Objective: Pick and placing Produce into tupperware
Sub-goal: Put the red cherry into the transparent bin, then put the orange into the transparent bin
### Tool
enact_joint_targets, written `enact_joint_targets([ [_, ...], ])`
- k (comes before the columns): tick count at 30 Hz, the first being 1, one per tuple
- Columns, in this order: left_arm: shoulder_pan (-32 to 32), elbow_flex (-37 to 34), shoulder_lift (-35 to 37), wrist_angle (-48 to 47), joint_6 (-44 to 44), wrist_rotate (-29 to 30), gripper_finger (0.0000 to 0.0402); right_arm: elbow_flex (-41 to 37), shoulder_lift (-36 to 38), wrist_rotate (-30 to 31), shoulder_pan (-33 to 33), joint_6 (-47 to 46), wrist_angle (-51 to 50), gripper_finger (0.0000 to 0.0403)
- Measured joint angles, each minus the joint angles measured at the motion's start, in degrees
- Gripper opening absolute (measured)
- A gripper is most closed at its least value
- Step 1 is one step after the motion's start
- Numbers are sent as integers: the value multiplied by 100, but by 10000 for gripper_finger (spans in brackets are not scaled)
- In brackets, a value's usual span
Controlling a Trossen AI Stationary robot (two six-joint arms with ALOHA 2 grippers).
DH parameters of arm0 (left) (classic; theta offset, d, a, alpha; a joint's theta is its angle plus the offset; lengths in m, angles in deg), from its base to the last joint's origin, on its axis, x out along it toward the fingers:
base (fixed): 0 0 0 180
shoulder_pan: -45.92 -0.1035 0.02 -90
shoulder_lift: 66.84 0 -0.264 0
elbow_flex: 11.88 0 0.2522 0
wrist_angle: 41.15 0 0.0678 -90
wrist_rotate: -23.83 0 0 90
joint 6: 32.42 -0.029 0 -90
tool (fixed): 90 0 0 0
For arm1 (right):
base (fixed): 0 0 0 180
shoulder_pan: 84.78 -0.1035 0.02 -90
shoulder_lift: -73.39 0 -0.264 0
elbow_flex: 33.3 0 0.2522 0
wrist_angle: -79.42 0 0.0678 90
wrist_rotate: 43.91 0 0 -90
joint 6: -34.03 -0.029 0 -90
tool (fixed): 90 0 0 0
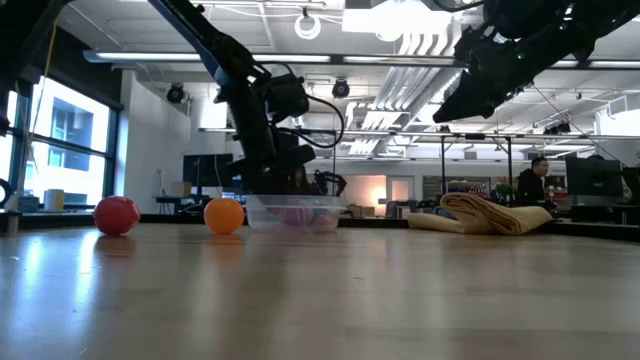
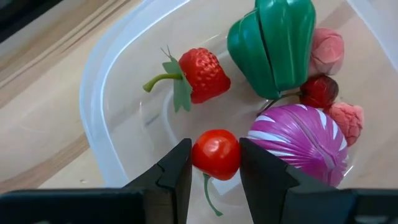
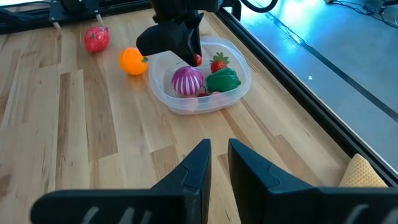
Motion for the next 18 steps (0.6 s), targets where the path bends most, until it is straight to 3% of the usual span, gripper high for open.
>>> enact_joint_targets([
  [4, 0, 0, 0, -48, -13, 22, 120, 0, 0, 0, -1, -1, 0, 44],
  [13, 0, 0, 2, -70, -166, 175, 204, 0, 0, 0, -2, 0, 0, 44],
  [18, 0, 0, 27, 72, -187, 128, 226, 0, 0, 0, -1, 0, 0, 44],
])
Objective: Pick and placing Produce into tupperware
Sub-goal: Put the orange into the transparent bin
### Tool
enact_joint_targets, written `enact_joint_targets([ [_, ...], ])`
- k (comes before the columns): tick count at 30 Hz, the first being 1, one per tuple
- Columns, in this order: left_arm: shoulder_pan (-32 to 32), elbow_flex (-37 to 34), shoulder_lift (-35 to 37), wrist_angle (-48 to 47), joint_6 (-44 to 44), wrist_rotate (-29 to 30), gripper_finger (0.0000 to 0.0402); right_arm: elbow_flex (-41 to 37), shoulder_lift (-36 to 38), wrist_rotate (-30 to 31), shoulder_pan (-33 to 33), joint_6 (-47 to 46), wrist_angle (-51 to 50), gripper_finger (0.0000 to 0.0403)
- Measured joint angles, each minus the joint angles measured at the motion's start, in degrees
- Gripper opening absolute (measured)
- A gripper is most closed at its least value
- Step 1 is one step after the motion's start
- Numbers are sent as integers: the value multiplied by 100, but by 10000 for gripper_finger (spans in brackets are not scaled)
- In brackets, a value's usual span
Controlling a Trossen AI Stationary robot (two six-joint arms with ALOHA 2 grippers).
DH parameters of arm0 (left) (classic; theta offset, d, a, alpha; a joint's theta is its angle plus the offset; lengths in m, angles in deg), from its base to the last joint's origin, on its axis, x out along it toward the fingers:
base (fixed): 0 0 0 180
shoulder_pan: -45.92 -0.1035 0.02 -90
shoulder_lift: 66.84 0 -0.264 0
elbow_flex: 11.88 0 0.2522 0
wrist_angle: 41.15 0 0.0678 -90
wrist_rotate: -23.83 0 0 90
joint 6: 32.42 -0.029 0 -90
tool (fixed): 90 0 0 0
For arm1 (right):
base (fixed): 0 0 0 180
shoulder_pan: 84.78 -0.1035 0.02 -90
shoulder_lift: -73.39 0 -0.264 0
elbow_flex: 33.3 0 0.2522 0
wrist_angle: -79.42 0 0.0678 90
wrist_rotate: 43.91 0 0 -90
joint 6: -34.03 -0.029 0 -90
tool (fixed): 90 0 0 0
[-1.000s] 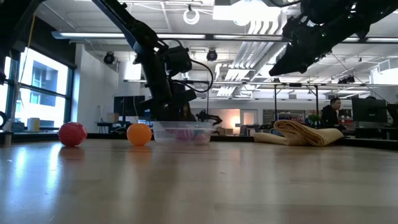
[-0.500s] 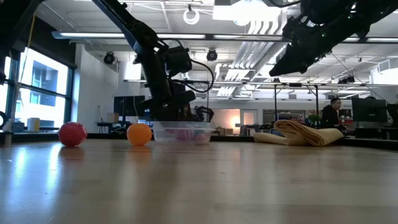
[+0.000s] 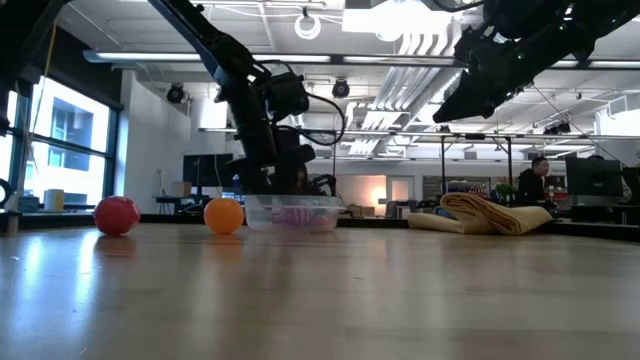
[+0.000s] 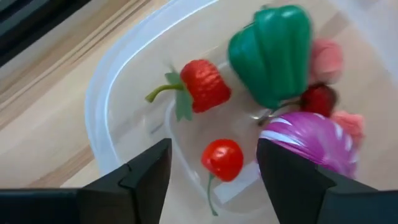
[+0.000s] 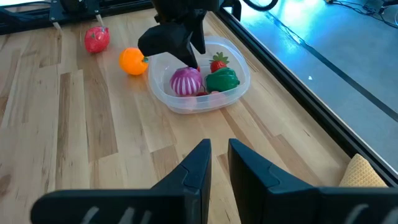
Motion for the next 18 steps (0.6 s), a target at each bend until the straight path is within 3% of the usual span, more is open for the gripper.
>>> enact_joint_targets([
  [7, 2, 469, 257, -497, -566, -99, 213, 0, 0, 0, 0, 0, 0, 44],
  [15, 60, 1443, 496, -3037, -1567, -486, 146, 0, 0, 1, 1, 0, -2, 44],
  [18, 215, 1582, 496, -3909, -1696, -125, 119, 0, 0, 0, 1, 0, -2, 44],
])
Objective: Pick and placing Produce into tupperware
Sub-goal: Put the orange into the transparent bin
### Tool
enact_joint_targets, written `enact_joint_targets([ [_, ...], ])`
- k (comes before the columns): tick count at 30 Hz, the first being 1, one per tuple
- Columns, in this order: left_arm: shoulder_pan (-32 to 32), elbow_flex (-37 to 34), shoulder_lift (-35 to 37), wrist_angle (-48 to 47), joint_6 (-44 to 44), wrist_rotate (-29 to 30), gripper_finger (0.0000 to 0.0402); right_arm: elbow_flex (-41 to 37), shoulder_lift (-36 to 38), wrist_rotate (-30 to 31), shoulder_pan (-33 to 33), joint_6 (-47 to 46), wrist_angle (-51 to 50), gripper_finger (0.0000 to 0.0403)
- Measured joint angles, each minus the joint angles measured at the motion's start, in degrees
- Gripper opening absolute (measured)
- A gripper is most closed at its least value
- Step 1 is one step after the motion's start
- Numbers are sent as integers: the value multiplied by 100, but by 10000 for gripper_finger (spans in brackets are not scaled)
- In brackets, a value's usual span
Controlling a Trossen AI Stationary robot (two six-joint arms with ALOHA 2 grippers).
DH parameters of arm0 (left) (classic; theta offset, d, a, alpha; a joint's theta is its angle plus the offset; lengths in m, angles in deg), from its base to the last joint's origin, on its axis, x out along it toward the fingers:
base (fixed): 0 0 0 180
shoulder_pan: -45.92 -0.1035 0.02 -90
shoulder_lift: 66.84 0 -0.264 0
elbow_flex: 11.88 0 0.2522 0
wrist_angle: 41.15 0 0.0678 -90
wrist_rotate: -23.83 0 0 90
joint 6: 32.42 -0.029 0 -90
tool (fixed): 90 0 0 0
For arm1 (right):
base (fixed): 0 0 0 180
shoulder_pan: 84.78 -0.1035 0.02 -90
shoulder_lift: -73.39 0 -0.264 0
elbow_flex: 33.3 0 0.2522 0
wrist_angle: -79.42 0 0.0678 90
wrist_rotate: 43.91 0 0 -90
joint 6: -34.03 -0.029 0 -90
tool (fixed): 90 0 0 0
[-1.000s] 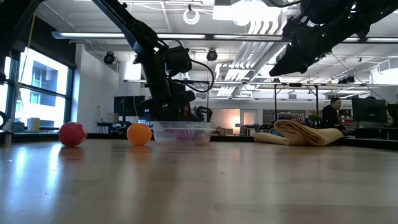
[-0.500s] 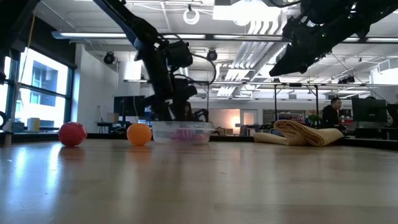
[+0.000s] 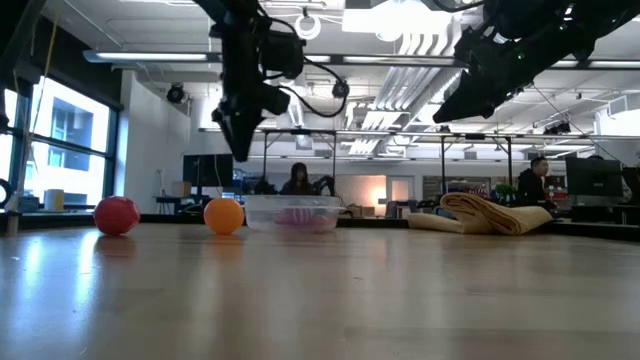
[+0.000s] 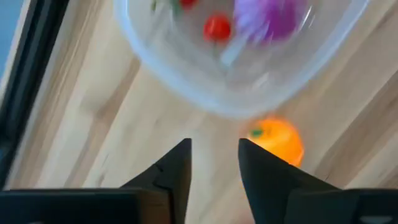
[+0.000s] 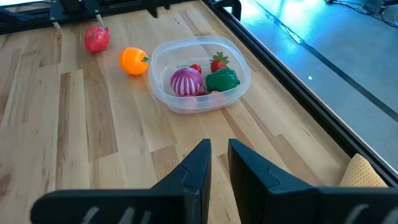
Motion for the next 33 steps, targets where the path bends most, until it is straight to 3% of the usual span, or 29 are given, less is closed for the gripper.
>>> enact_joint_targets([
  [5, 230, 1, 0, -757, 565, 243, 90, 0, 0, 0, 0, 0, -2, 44],
  [10, 594, 1, -2, -531, 1567, 339, 87, 0, 0, 0, -2, 0, -2, 44],
  [22, 1578, 1, -59, 590, 6032, 371, 115, 0, 0, 0, -2, 0, -2, 44],
  [33, 1662, 3, -113, 751, 7483, 303, 141, 0, 0, 0, 0, -1, -2, 44],
])
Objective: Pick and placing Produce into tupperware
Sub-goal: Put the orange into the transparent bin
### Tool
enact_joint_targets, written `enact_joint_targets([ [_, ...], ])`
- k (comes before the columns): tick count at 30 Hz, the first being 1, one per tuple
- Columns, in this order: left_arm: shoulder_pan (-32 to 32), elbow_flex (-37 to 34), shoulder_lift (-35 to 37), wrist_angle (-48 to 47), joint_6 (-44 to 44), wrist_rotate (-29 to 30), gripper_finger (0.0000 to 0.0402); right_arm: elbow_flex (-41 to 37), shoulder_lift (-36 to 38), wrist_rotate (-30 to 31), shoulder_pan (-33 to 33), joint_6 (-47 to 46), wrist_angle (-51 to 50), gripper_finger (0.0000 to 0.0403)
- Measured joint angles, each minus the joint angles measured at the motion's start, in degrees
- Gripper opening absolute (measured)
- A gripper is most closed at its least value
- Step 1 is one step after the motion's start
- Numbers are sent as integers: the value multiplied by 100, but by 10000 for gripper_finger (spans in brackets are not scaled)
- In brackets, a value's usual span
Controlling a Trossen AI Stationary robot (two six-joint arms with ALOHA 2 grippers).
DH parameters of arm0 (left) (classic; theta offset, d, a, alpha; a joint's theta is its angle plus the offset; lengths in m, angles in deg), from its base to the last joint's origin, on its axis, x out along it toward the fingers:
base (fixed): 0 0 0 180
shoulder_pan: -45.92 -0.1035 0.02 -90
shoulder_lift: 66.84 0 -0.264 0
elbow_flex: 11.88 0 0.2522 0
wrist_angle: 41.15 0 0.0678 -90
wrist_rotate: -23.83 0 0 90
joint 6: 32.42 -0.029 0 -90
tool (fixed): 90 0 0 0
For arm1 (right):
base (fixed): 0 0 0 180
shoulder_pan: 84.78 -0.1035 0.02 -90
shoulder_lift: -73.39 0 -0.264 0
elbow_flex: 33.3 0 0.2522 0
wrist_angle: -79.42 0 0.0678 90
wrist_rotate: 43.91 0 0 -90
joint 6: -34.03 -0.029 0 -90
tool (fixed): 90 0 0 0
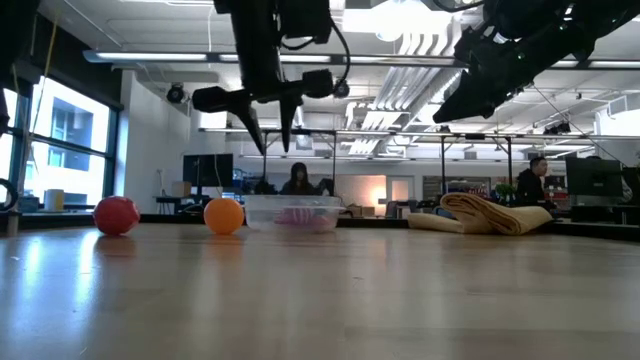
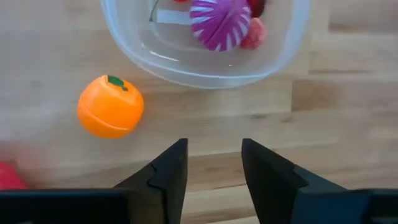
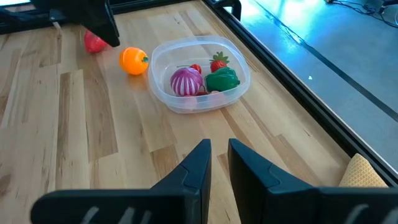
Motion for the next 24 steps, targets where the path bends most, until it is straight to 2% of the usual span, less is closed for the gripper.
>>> enact_joint_targets([
  [6, -3, 0, -167, 5, 448, -164, 175, 0, 0, 0, -1, 1, -2, 44],
  [13, -44, -6, -241, -340, 292, -313, 257, 0, 0, 0, -1, -1, -25, 44],
  [19, -39, -5, -236, -1054, 225, 99, 319, 0, 0, 0, -1, -1, -37, 44],
  [24, -47, -255, -234, -954, 82, 473, 343, 0, 0, 0, -1, 1, -37, 44],
])
